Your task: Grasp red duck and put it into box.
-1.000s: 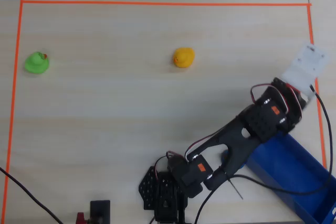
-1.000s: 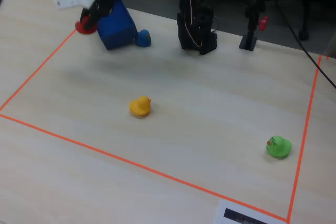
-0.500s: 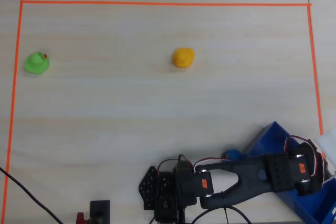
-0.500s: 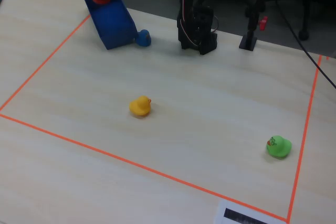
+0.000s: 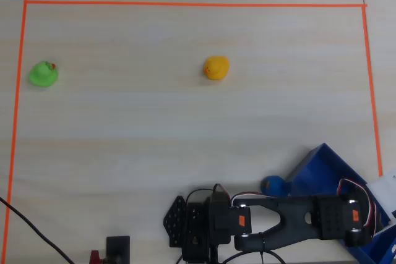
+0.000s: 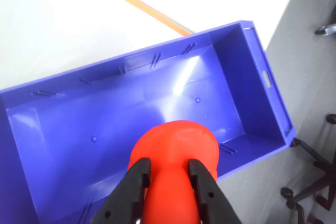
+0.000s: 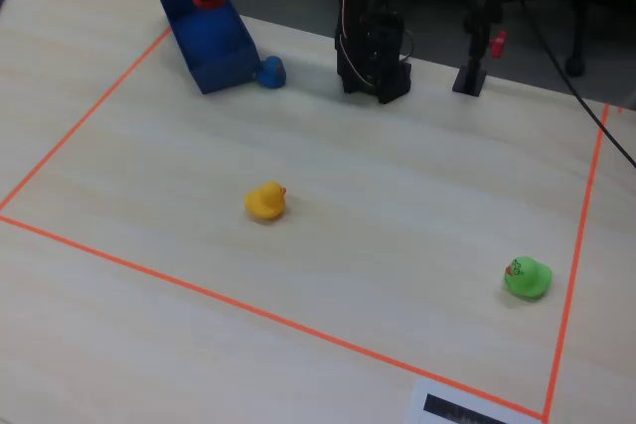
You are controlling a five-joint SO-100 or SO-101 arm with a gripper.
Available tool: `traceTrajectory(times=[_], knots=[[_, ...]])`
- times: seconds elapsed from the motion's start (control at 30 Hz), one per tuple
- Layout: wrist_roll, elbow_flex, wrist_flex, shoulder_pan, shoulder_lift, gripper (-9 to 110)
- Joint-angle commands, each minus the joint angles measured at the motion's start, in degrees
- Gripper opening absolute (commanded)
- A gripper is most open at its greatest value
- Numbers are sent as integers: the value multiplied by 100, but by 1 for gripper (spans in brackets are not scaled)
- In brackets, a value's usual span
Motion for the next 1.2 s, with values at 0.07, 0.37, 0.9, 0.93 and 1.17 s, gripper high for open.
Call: traceTrajectory(times=[0.07, 0.37, 0.9, 0.93, 1.17], knots=[[-18, -123, -88, -18, 220, 4], [26, -105, -79, -62, 246, 19], [1978, -765, 1477, -3243, 1477, 5], [2136, -650, 1775, -3744, 1714, 4], [1960, 2549, 2566, -6618, 4395, 0]])
